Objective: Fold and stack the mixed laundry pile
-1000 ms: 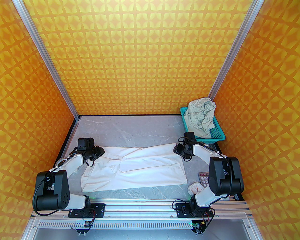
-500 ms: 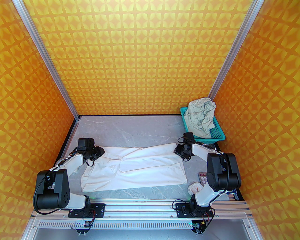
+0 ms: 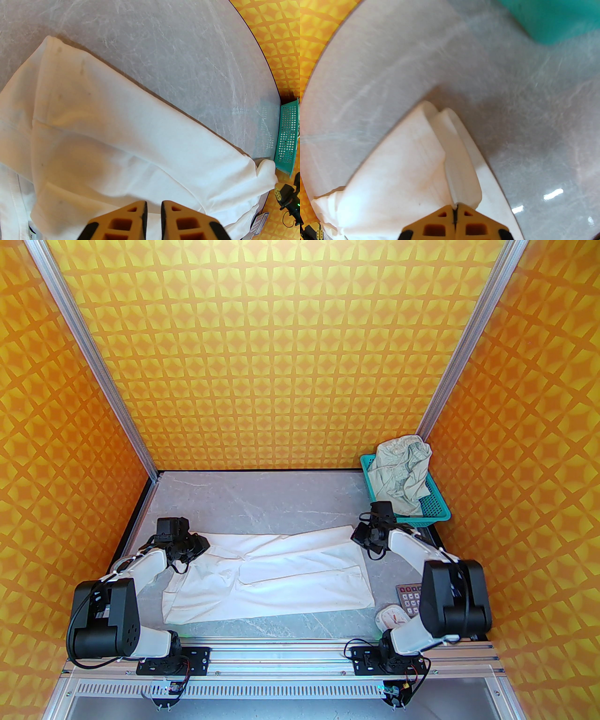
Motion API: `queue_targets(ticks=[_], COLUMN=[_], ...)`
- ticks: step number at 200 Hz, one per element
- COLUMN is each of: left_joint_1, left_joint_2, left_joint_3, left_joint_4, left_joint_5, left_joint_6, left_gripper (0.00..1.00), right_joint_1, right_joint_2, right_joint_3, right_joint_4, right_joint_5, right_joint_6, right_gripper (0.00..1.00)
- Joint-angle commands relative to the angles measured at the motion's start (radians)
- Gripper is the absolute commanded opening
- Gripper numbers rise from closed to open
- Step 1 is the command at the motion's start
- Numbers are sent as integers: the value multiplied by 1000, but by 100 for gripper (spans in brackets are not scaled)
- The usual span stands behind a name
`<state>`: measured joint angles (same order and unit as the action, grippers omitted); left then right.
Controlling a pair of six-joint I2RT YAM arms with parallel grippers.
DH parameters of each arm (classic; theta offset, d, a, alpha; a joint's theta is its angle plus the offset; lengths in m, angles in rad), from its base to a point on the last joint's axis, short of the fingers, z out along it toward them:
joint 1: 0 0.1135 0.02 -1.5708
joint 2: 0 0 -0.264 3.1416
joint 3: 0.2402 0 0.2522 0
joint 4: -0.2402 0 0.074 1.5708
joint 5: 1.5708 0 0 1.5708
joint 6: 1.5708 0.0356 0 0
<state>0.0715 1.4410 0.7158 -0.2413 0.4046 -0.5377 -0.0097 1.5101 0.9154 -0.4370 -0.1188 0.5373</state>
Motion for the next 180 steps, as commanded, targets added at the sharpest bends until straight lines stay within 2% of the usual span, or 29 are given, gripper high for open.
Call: queue_targets(ticks=[1,92,126,180], left_joint_1=[-4,1,2,17], left_joint_2=[8,31,46,75], left_joint_3=[-18,-15,-13,-21], left_joint_4=[25,30,35,46], left_joint_5=[16,14,15,11], left_joint_6=[2,4,7,7], left_gripper=[17,17,17,16], right_joint_1=[-6,-6,-6,-21], right_joint_2=[-47,-125,-169,-105], right_joint_3=[-43,-209,-209,-153], right_joint_4=[-30,40,3,-22], right_joint_5=[30,20,80,177], right_joint_6=[-6,59,29,-41], right_gripper=[0,0,0,0])
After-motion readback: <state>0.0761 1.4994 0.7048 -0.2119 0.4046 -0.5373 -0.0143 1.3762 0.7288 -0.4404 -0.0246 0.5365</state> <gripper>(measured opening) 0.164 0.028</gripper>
